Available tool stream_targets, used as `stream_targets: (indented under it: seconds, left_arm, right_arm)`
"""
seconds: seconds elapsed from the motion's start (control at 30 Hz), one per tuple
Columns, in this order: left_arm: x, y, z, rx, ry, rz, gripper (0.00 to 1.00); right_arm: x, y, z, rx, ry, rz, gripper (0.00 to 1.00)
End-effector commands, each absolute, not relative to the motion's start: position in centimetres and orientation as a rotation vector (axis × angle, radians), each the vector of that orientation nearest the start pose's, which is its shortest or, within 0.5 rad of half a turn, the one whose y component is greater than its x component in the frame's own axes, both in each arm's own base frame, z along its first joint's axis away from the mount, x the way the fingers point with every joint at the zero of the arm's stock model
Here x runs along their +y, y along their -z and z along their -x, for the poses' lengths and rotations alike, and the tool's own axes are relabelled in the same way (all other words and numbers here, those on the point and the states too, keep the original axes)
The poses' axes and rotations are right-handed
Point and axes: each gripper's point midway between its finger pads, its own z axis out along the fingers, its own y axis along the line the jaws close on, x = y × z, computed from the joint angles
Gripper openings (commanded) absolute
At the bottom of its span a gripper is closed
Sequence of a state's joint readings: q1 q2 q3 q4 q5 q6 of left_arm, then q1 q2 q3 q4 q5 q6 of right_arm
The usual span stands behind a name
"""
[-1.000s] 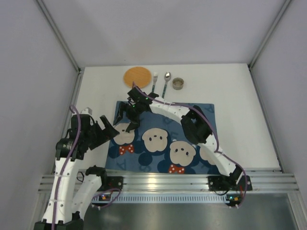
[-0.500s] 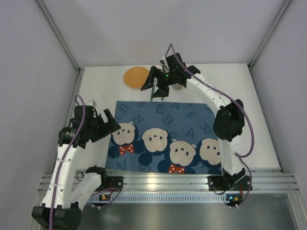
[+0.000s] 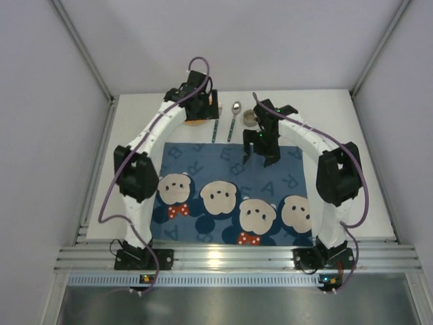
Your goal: Set the dinner table for one person
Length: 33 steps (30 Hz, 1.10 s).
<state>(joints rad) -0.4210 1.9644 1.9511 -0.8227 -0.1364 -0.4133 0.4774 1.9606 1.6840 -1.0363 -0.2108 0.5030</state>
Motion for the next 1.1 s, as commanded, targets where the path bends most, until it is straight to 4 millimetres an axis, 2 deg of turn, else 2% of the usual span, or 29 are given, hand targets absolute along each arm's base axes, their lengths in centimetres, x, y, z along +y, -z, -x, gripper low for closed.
stream_targets:
  seconds: [0.0,0.03,0.07,0.1,0.23,0.27,0.33,0.37,0.43,0.47,0.53,0.77,0.8,0.97,1.0,1.03,1.07]
  left_arm:
    - [-21.0,-16.8,-50.4,2.419,0.114,-0.024,0.82]
    - [-21.4,-17.5,-51.8,2.381,0.11,-0.018,0.82]
    - [-21.5,-16.9,-52.6,2.376,0.092,-0.013,0.82]
    - [-21.5,-14.8,-53.4,2.394,0.066,-0.021,0.82]
    - [-22.5,-12.9,-56.0,2.354,0.064,-0.052,0.84]
    - [-22.7,-11.6,-56.2,2.369,0.066,-0.065,0.84]
    - [-23.1,-10.8,-56.7,2.367,0.086,-0.084,0.84]
    - [-23.4,-9.5,-57.0,2.381,0.101,-0.091,0.84]
    - [-23.2,-8.4,-57.4,2.4,0.133,-0.061,0.84]
    - [-23.2,-7.2,-57.3,2.427,0.137,-0.044,0.82]
    - [-23.2,-6.3,-57.0,2.449,0.141,-0.047,0.79]
    - [-23.1,-3.4,-56.3,2.511,0.159,-0.056,0.54]
    - [-23.2,-3.1,-56.2,2.519,0.159,-0.061,0.42]
    - [-23.2,-0.9,-55.1,2.567,0.111,-0.084,0.34]
    - [-23.2,-0.6,-54.9,2.575,0.1,-0.087,0.29]
    - [-23.3,-0.5,-54.7,2.577,0.097,-0.091,0.17]
    - [-23.3,-0.5,-54.6,2.583,0.092,-0.084,0.1]
  right_arm:
    - [19.7,-14.7,-32.2,2.844,-0.451,0.042,0.85]
    - [19.6,-14.9,-32.4,2.815,-0.475,0.039,0.85]
    - [19.2,-14.3,-31.6,2.833,-0.497,0.033,0.85]
    - [18.7,-15.0,-31.7,2.805,-0.512,0.024,0.85]
    - [17.0,-14.9,-31.2,2.796,-0.509,0.016,0.85]
    - [16.7,-14.6,-30.8,2.805,-0.52,0.005,0.85]
    - [15.8,-14.9,-30.8,2.796,-0.53,-0.029,0.85]
    - [15.5,-14.9,-30.8,2.794,-0.532,-0.041,0.85]
    - [15.0,-15.2,-31.1,2.782,-0.523,-0.06,0.85]
    - [14.8,-15.2,-31.3,2.778,-0.514,-0.07,0.85]
    - [14.6,-15.1,-31.5,2.786,-0.516,-0.092,0.85]
    - [14.3,-14.7,-32.2,2.831,-0.487,-0.105,0.83]
    - [14.2,-14.7,-32.2,2.833,-0.485,-0.105,0.83]
    - [14.0,-14.3,-31.6,2.85,-0.474,-0.108,0.83]
    - [13.9,-14.3,-31.4,2.851,-0.473,-0.11,0.83]
    - [13.8,-14.2,-31.2,2.852,-0.472,-0.106,0.83]
    - [13.7,-14.1,-31.0,2.858,-0.468,-0.106,0.83]
